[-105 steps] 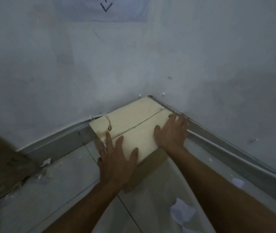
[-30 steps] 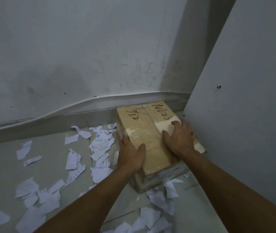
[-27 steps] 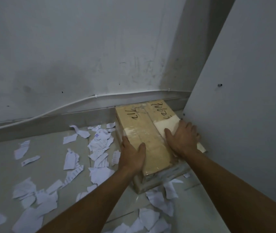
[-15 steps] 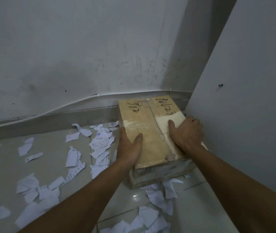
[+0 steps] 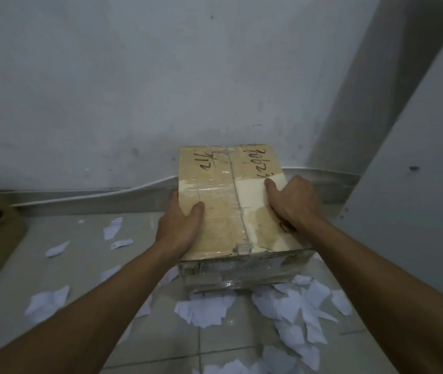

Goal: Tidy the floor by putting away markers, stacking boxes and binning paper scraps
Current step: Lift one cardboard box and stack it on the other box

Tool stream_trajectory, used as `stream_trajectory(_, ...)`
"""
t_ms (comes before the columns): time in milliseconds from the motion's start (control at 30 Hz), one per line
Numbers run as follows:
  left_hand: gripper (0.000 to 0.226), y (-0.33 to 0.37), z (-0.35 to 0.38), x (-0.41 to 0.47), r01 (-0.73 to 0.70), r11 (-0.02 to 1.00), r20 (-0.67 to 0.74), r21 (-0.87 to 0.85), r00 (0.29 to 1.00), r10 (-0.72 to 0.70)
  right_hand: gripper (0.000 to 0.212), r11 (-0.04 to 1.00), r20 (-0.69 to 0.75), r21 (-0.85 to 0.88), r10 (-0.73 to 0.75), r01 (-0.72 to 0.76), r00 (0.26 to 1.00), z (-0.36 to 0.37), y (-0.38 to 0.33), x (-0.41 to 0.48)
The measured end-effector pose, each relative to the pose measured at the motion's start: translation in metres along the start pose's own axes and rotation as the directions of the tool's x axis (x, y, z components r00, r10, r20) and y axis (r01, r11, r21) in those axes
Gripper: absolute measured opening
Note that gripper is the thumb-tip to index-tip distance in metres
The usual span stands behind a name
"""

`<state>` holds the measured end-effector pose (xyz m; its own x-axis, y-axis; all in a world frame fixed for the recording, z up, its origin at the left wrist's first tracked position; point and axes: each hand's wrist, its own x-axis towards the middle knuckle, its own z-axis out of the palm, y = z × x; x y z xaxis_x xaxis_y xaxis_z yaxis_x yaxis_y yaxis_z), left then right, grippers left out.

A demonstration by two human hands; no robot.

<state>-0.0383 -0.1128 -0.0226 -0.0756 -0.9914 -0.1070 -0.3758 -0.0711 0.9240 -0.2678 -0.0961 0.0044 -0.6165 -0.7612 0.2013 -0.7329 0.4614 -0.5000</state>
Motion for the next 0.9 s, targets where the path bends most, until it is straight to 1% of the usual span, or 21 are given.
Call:
stream_trajectory(133, 0.050, -0.012, -0.064, 0.003, 0.049, 0.998, -0.111, 0.029, 0.993, -0.045, 0.062, 0.992, 0.069, 0.032, -0.121, 0.119, 0.990, 0.023, -0.063, -0.010)
stream_trajectory(267, 0.054, -0.024, -0.121, -0.004, 0.089, 0.985, -0.136, 0.149, 0.988, -0.069, 0.045, 0.979, 0.133, 0.031, -0.206, 0.203, 0.970, 0.045, -0.122, -0.024)
stream_trajectory(367, 0.058, -0.033, -0.159, -0.017, 0.135, 0.979, -0.205, 0.153, 0.973, -0.102, 0.036, 0.958, 0.194, 0.014, -0.284, 0.287, 0.939, 0.060, -0.165, -0.040)
stream_trajectory(533, 0.067, -0.037, -0.215, -0.033, 0.188, 0.961, -0.394, 0.203, 0.914, -0.095, 0.033, 0.919, 0.255, 0.125, -0.394, 0.374, 0.883, 0.081, -0.224, -0.069)
stream_trajectory(633, 0.068, -0.034, -0.246, -0.040, 0.211, 0.948, -0.493, 0.237, 0.867, -0.070, 0.035, 0.897, 0.248, 0.207, -0.434, 0.391, 0.866, 0.091, -0.254, -0.087)
stream_trajectory(733, 0.067, -0.032, -0.280, -0.048, 0.233, 0.938, -0.572, 0.258, 0.819, -0.046, 0.035, 0.872, 0.242, 0.264, -0.473, 0.412, 0.847, 0.094, -0.288, -0.100)
stream_trajectory(900, 0.059, -0.030, -0.332, -0.067, 0.255, 0.927, -0.643, 0.275, 0.765, -0.020, 0.040, 0.826, 0.230, 0.351, -0.532, 0.441, 0.815, 0.099, -0.348, -0.125)
